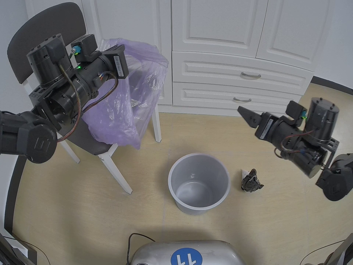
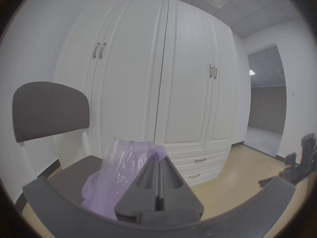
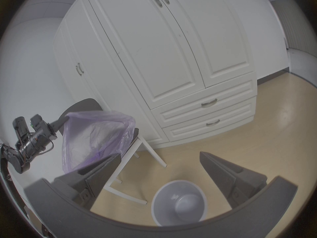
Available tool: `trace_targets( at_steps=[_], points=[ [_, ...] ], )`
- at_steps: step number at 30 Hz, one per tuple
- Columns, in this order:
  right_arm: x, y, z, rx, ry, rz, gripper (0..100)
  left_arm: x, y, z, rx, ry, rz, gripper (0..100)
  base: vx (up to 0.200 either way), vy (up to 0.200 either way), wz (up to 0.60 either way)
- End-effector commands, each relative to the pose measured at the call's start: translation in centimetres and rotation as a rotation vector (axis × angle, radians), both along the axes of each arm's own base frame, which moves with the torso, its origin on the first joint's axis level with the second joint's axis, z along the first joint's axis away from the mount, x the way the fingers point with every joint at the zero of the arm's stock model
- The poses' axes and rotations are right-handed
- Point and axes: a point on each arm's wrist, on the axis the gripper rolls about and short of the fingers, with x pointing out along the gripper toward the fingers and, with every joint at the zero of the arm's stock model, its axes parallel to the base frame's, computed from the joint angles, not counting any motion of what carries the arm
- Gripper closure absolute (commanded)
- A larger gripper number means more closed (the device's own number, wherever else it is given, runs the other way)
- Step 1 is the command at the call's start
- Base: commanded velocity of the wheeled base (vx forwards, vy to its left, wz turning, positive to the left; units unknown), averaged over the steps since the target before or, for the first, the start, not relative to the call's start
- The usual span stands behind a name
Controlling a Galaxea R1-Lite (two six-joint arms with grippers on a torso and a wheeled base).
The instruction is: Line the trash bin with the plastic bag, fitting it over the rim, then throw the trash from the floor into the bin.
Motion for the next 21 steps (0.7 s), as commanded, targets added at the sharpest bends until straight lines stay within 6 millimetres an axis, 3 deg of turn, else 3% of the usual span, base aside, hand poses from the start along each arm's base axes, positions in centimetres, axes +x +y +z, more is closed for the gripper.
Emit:
trace_targets(
  at_steps=[1, 11, 17, 21],
  points=[
    [2.6, 2.9, -4.3, -0.008, 0.087, 0.034, 0, 1.7, -1.5, -1.3, -0.014, -0.009, -0.019, 100, 0.000, 0.000, 0.00],
    [5.2, 4.7, -7.2, 0.159, 0.205, 0.073, 0, 3.4, -3.6, -3.1, -0.127, -0.076, -0.086, 100, 0.000, 0.000, 0.00],
    [4.9, 4.6, -6.5, 0.197, 0.201, 0.076, 0, 3.3, -3.6, -3.4, -0.190, -0.082, -0.123, 100, 0.000, 0.000, 0.00],
    [4.4, 4.3, -5.0, 0.218, 0.164, 0.080, 0, 2.8, -3.4, -3.3, -0.203, -0.122, -0.153, 100, 0.000, 0.000, 0.00]
  ],
)
